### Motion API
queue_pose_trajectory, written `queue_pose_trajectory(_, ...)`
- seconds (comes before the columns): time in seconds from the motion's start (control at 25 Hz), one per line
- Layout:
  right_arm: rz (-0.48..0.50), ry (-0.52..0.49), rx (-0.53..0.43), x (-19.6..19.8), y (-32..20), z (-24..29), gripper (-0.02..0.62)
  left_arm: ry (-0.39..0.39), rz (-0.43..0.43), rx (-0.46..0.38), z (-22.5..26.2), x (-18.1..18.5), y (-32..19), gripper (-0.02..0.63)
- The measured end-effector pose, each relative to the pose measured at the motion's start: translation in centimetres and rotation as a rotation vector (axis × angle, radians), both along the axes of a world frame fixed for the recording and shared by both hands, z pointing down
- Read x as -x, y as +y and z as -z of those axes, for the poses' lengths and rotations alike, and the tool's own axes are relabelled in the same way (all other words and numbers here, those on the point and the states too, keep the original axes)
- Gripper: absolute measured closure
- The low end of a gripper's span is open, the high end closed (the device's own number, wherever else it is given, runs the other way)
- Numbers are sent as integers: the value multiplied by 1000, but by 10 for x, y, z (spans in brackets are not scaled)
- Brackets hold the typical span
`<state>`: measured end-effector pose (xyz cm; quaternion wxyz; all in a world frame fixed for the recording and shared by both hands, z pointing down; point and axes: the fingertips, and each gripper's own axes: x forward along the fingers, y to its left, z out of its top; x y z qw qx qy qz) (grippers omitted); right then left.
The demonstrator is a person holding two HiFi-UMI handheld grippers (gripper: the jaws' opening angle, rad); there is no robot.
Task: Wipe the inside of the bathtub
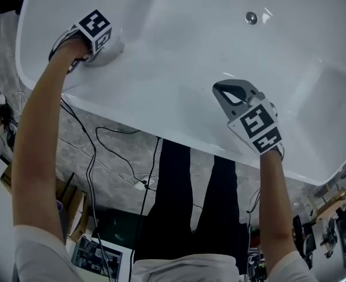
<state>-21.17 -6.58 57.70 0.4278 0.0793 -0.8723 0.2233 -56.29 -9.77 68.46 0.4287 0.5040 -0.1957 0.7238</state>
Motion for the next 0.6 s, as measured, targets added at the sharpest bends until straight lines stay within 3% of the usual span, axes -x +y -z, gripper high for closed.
queue_pose_trajectory(0.24,15,-8,26,5,6,-21,575,-53,-16,8,-17,34,-3,517)
queue_pose_trajectory(0.6,15,-9,30,-2,15,-31,575,-102,-75,26,-48,42,-7,517)
